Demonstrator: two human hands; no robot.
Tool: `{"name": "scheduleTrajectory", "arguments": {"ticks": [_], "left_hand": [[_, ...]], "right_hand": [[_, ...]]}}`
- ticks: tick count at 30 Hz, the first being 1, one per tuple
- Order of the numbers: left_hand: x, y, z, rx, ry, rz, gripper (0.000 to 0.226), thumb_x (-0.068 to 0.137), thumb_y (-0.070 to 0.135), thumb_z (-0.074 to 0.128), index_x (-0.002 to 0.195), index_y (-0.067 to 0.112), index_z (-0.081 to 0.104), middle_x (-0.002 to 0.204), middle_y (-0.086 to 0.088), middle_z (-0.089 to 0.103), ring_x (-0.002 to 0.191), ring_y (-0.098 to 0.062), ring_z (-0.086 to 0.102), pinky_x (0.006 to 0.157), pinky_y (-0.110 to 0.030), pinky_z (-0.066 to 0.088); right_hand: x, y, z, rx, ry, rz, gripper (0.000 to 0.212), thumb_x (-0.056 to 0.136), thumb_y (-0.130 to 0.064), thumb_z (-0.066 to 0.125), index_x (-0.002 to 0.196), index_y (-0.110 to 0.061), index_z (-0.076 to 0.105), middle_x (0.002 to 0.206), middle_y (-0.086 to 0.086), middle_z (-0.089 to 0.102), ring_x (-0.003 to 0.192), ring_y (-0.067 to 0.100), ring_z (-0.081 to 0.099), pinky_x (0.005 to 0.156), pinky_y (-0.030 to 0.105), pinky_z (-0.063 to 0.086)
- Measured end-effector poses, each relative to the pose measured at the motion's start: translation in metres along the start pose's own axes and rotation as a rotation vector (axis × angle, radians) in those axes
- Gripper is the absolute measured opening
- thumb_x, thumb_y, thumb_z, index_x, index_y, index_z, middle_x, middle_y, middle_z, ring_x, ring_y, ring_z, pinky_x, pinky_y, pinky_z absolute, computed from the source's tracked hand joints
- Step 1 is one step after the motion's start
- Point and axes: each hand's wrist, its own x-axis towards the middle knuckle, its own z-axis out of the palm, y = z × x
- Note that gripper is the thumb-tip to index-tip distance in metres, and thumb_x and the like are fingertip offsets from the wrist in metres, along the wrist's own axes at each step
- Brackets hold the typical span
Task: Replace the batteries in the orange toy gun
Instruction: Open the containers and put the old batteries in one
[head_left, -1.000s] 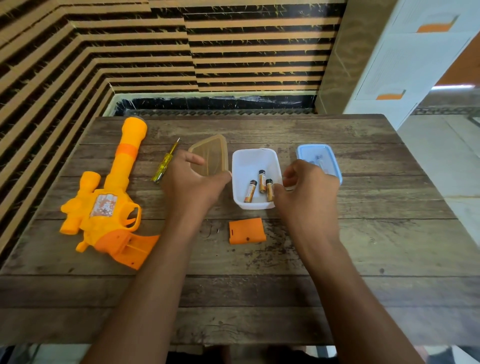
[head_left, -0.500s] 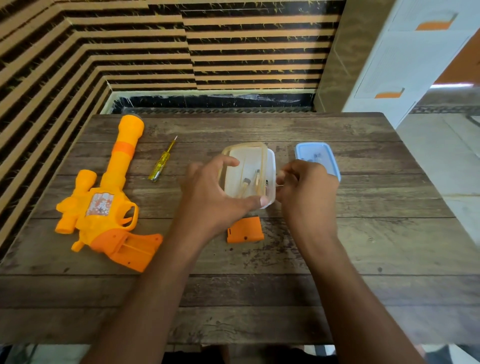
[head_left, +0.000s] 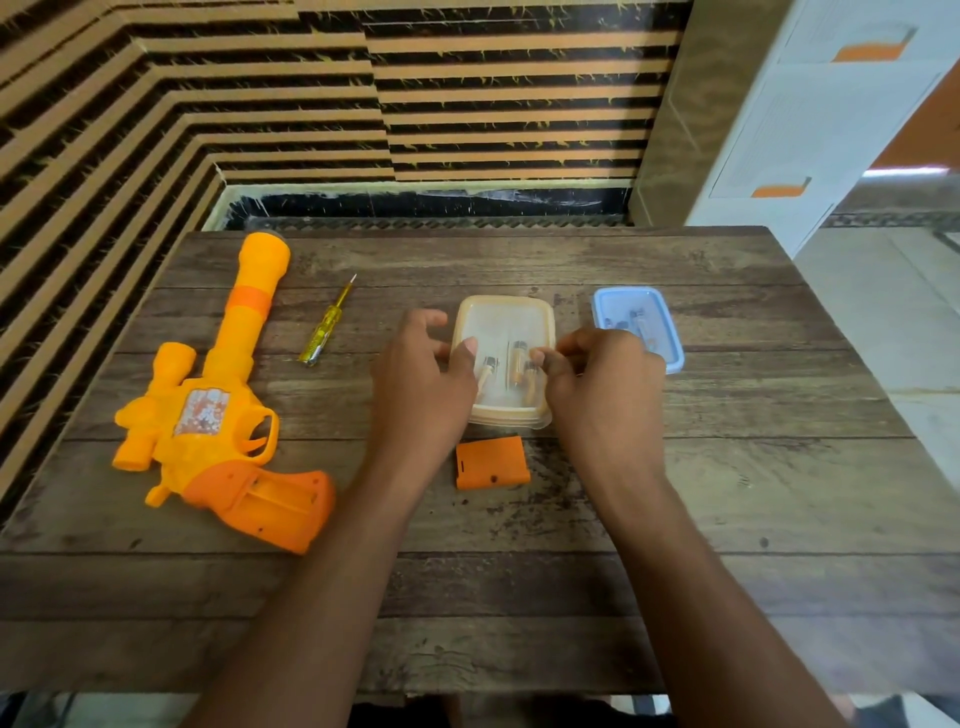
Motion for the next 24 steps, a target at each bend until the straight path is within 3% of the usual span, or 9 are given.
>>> {"name": "scheduleTrajectory", "arguments": {"ticks": [1, 3, 4, 6, 10, 17, 20, 24], "left_hand": [[0.002, -0.001, 0.002, 0.004, -0.007, -0.012, 0.026, 0.102, 0.029, 0.062, 0.124, 0.015, 0.063, 0.089, 0.009, 0.065, 0.077, -0.002, 0.062, 0.052, -0.015, 0.042], [0.005, -0.003, 0.005, -0.003, -0.042, -0.042, 0.025, 0.104, 0.033, 0.058, 0.094, 0.014, 0.07, 0.074, 0.007, 0.062, 0.067, -0.008, 0.058, 0.054, -0.026, 0.037], [0.005, -0.003, 0.005, 0.0, -0.052, -0.058, 0.035, 0.105, 0.034, 0.056, 0.076, 0.015, 0.064, 0.064, 0.006, 0.055, 0.061, -0.011, 0.052, 0.054, -0.028, 0.033], [0.007, -0.002, 0.005, 0.008, -0.054, -0.08, 0.047, 0.105, 0.035, 0.054, 0.062, 0.017, 0.05, 0.056, 0.004, 0.045, 0.055, -0.014, 0.044, 0.053, -0.031, 0.027], [0.009, 0.001, 0.007, 0.025, -0.039, -0.079, 0.049, 0.106, 0.033, 0.054, 0.061, 0.015, 0.043, 0.056, 0.002, 0.043, 0.054, -0.016, 0.041, 0.053, -0.034, 0.026], [0.007, 0.013, 0.0, -0.107, -0.017, -0.062, 0.041, 0.107, 0.031, 0.05, 0.069, 0.019, 0.041, 0.063, 0.005, 0.043, 0.058, -0.011, 0.042, 0.053, -0.031, 0.029], [0.007, 0.015, -0.002, -0.178, 0.022, -0.104, 0.041, 0.106, 0.035, 0.052, 0.069, 0.019, 0.04, 0.064, 0.006, 0.044, 0.058, -0.011, 0.043, 0.054, -0.03, 0.031], [0.009, 0.012, -0.006, -0.271, 0.036, -0.173, 0.046, 0.107, 0.051, 0.044, 0.088, 0.011, 0.058, 0.082, -0.003, 0.065, 0.078, -0.021, 0.064, 0.062, -0.034, 0.045]], "right_hand": [[0.0, 0.0, 0.001, -0.004, 0.007, -0.005, 0.018, 0.098, -0.023, 0.071, 0.092, -0.007, 0.077, 0.078, 0.009, 0.075, 0.072, 0.024, 0.07, 0.062, 0.031, 0.052], [0.001, 0.0, 0.002, 0.0, 0.019, -0.006, 0.02, 0.097, -0.027, 0.072, 0.094, -0.007, 0.077, 0.081, 0.009, 0.075, 0.075, 0.025, 0.071, 0.065, 0.032, 0.054], [0.001, -0.001, 0.002, -0.001, 0.025, -0.004, 0.022, 0.096, -0.028, 0.073, 0.096, -0.007, 0.077, 0.082, 0.009, 0.076, 0.077, 0.026, 0.071, 0.066, 0.032, 0.054], [0.002, -0.002, 0.002, -0.007, 0.042, -0.001, 0.024, 0.096, -0.03, 0.073, 0.097, -0.007, 0.076, 0.085, 0.011, 0.077, 0.082, 0.028, 0.072, 0.07, 0.035, 0.057], [0.003, -0.005, 0.004, -0.039, 0.061, 0.001, 0.024, 0.096, -0.03, 0.072, 0.094, -0.006, 0.076, 0.084, 0.013, 0.077, 0.082, 0.031, 0.071, 0.071, 0.039, 0.058], [-0.001, -0.009, 0.003, 0.049, 0.102, -0.023, 0.021, 0.097, -0.031, 0.071, 0.095, -0.012, 0.078, 0.077, 0.001, 0.076, 0.073, 0.019, 0.07, 0.064, 0.029, 0.051], [-0.005, -0.012, 0.003, 0.066, 0.139, -0.072, 0.016, 0.096, -0.029, 0.07, 0.097, -0.015, 0.078, 0.078, -0.001, 0.076, 0.073, 0.018, 0.07, 0.066, 0.032, 0.054], [-0.008, -0.016, 0.006, 0.106, 0.135, -0.136, 0.015, 0.096, -0.027, 0.07, 0.098, -0.015, 0.077, 0.078, 0.0, 0.077, 0.072, 0.019, 0.071, 0.067, 0.039, 0.059]]}}
